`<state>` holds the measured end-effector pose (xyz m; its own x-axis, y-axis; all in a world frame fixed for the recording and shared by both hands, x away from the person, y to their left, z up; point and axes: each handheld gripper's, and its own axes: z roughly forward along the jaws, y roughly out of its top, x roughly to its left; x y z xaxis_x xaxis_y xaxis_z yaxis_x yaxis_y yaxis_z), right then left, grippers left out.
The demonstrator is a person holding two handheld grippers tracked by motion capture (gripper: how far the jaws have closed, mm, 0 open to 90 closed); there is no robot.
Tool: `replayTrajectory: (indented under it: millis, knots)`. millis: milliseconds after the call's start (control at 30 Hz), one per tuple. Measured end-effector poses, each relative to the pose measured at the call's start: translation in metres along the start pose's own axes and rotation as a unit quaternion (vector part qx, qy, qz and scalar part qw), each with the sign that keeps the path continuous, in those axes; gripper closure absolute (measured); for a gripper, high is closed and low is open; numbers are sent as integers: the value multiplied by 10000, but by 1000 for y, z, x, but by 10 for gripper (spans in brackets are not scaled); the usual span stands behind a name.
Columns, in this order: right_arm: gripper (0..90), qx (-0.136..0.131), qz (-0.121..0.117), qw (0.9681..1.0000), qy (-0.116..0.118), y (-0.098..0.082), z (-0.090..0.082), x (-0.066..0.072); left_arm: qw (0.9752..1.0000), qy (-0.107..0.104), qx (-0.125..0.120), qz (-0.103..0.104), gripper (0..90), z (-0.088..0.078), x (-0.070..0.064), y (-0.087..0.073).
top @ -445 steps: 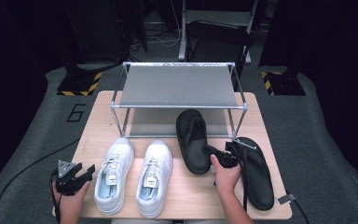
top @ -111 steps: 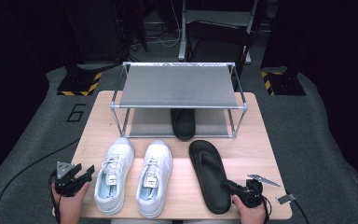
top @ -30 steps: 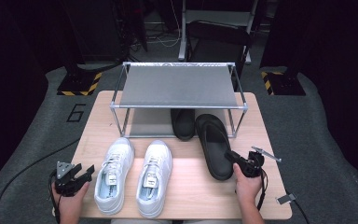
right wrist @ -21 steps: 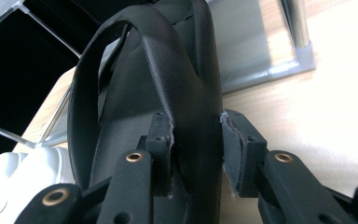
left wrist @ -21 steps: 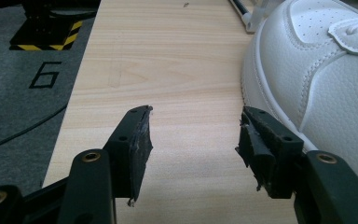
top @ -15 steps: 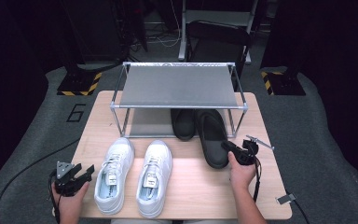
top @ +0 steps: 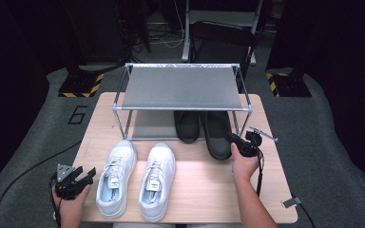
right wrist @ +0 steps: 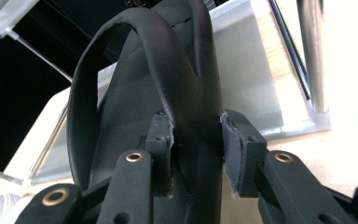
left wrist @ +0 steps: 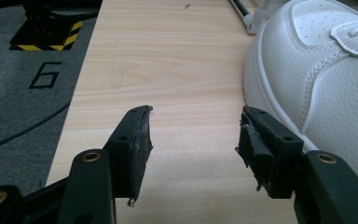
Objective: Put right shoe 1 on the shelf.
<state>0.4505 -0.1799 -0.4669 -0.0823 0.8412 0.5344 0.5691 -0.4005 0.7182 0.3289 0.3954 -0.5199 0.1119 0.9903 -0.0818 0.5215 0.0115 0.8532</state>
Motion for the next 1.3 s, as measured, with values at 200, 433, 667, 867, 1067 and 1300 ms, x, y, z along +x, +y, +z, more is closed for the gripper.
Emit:
replayTrajectory:
  millis: [200, 433, 667, 867, 1067, 1300]
  knots:
    - [653, 1, 78, 9999, -113, 3, 15, 1, 10000, -19, 53, 52, 432, 1, 0, 0]
    - [653, -7, 39, 9997, -256, 7, 31, 0, 10000, -10, 47, 22, 432, 1, 2, 0]
    - [653, 14, 145, 9989, -452, 11, 45, 0, 10000, -22, 77, -4, 432, 1, 0, 0]
    - [653, -21, 167, 9986, -500, 11, 53, -3, 10000, -25, 69, 24, 432, 2, 1, 0]
    - [653, -44, 215, 9984, -523, 10, 61, -5, 9999, -17, 112, 57, 432, 2, 0, -1]
    - [653, -12, 128, 9973, -725, 6, 70, -8, 10000, -20, 91, 2, 432, 3, 0, -1]
